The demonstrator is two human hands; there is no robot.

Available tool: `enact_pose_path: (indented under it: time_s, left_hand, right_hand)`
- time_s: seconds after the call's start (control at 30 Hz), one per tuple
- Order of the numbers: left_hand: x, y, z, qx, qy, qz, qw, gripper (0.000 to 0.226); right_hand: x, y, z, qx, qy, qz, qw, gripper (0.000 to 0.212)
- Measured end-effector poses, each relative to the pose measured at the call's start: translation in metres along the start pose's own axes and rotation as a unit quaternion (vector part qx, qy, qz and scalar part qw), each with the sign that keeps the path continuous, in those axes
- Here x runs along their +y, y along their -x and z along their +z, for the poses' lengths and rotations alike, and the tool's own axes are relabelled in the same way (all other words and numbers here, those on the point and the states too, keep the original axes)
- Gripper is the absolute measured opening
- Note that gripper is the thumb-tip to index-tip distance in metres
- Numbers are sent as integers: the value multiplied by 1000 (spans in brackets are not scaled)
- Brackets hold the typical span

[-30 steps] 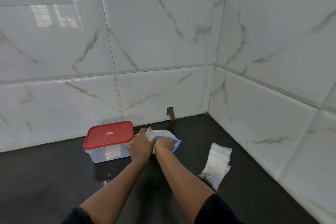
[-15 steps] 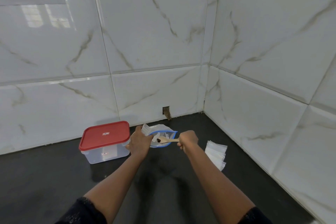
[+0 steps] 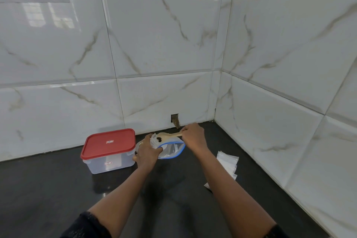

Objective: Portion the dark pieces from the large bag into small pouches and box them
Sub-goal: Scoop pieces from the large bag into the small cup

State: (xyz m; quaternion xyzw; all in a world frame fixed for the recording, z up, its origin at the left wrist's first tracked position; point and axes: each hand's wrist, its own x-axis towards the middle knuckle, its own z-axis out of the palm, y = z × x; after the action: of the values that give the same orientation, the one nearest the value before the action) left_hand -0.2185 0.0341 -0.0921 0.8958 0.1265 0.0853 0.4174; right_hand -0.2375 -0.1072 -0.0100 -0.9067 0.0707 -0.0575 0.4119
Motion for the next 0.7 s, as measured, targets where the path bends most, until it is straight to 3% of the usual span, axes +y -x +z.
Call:
enact_pose_path:
  time_s: [0.2,0.4,0.57,0.7]
  left_hand:
    - [2,1,-2,4,-1,-27,1000,69]
    - [0,-2,-3,7,-2,-27,1000,70]
    - [-3,-4,-5,17,6,-19,1000,65]
    - [-7,-5,-13,35,9,-11,999,57]
  right_hand:
    - [-5,15,15,3,76,-125,989,38]
    - [-9,20,6,-6,144,-194,970,40]
    - [-12,17,3,47,143,-103,983,30]
    - [-23,22,4,20,149,-36,988,25]
